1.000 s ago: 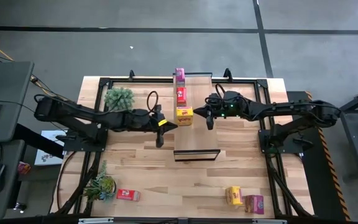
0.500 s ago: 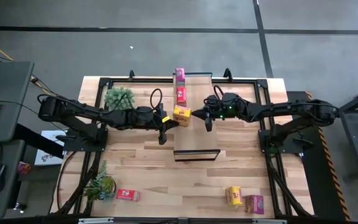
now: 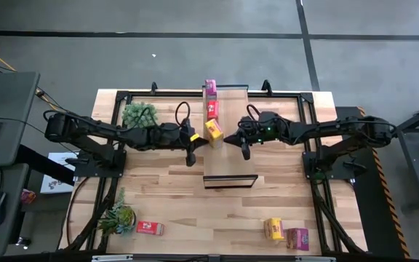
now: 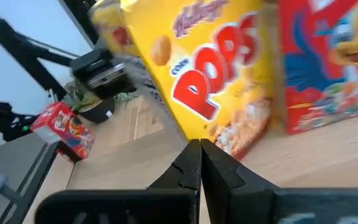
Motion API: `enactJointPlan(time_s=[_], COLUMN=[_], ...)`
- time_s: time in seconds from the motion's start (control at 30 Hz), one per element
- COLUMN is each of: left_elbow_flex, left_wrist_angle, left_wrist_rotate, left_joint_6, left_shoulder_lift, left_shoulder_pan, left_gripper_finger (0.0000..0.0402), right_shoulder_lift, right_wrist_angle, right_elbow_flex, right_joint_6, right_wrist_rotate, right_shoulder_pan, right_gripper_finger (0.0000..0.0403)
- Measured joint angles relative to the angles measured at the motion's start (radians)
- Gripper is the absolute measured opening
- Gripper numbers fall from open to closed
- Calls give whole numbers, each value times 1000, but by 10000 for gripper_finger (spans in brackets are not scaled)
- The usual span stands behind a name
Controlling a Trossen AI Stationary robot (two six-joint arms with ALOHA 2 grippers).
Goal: Stack cereal on shelf
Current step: Put the top yellow cereal box on the shelf
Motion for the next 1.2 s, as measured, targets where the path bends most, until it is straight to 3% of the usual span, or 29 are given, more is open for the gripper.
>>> enactJointPlan(time_s=[0.4,0.63,1.2], left_elbow_flex=[0,0,0], left_wrist_angle=[-20,9,27], left_wrist_rotate=[-84,-84,-85], left_joint_6=[41,50,49], left_shoulder_lift=[0,0,0], left_shoulder_pan=[0,4,46], left_gripper_finger=[0,0,0], right_shoulder_lift=[0,0,0], right_wrist_angle=[-30,-10,-7], right_elbow_flex=[0,0,0], right_joint_6=[-7,12,19], right_wrist_rotate=[-19,64,29], right_shoulder_pan=[-1,-3,4], right_gripper_finger=[0,0,0])
